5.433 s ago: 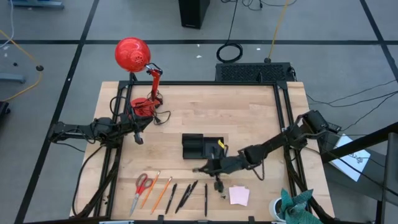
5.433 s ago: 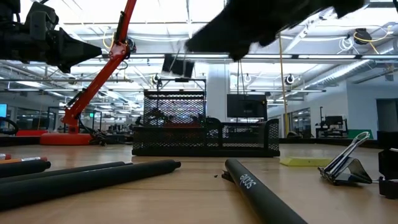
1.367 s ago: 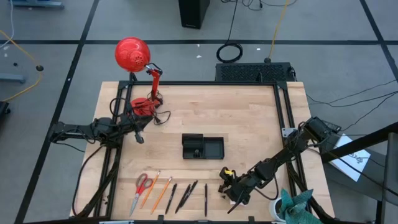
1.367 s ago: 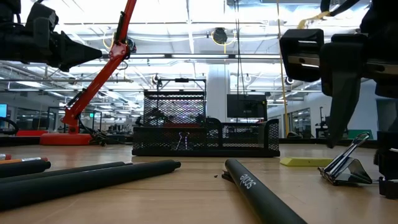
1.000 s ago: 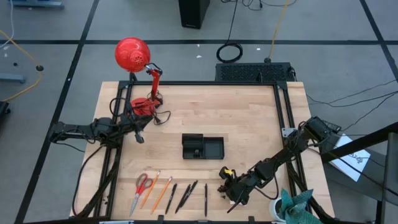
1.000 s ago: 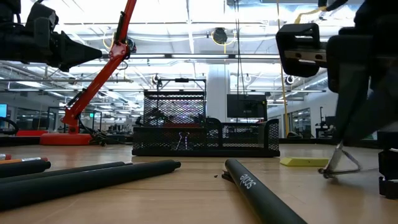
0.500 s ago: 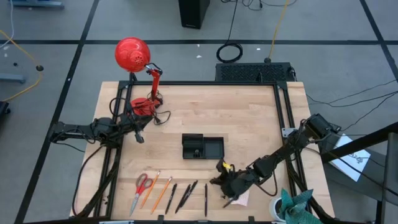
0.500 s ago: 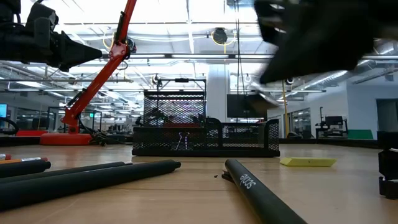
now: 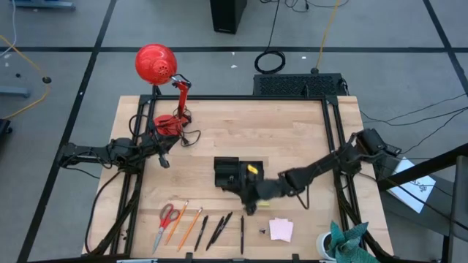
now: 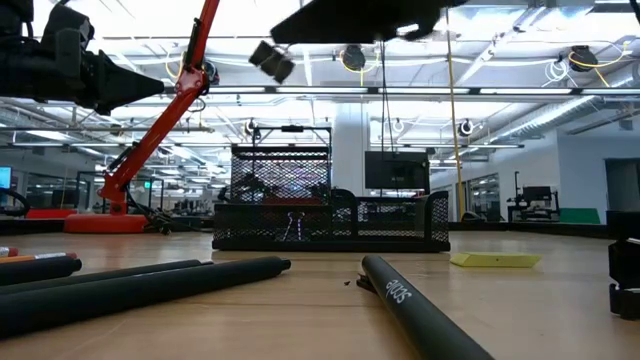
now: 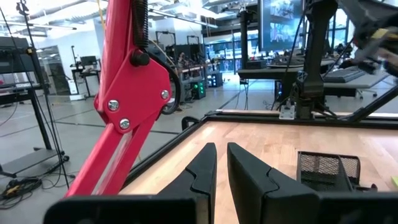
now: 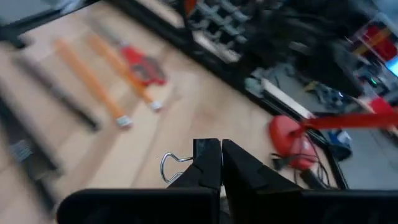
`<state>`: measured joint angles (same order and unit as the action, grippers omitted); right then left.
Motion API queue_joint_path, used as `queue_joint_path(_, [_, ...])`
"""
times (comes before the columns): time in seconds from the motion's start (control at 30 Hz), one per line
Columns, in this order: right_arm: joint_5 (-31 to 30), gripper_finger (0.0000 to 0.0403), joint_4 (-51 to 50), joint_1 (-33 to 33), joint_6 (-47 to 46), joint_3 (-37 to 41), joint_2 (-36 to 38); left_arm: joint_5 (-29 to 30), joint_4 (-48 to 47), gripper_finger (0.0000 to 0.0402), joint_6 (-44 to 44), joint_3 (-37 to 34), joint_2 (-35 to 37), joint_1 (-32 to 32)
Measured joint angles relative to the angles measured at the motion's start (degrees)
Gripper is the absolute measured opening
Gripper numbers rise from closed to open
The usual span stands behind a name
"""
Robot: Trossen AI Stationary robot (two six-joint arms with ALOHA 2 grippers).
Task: Pick and place office supplies into organizer
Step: Put the top binder clip into the desk organizer
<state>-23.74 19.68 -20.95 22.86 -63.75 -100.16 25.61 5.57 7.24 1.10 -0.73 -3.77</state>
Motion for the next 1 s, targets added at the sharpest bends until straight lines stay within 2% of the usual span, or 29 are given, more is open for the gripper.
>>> queue_joint_path(0.23, [9.1,0.0001,-0.9,7.7,-13.5,1.5,-0.4,0.1,-0.4,0.0047,0.0,0.0,0.0,0.0])
queue_joint_path(0.53, [9.1,0.0000,-1.0,8.4,-15.7,6.6,-0.7,0.5,-0.7,0.0047,0.0,0.0,0.0,0.0])
queue_joint_path(1.0, [9.0,0.0000,-0.5,8.9,-14.2,8.3,-1.3,0.6,0.8,0.0047,2.8,0.0,0.0,0.0])
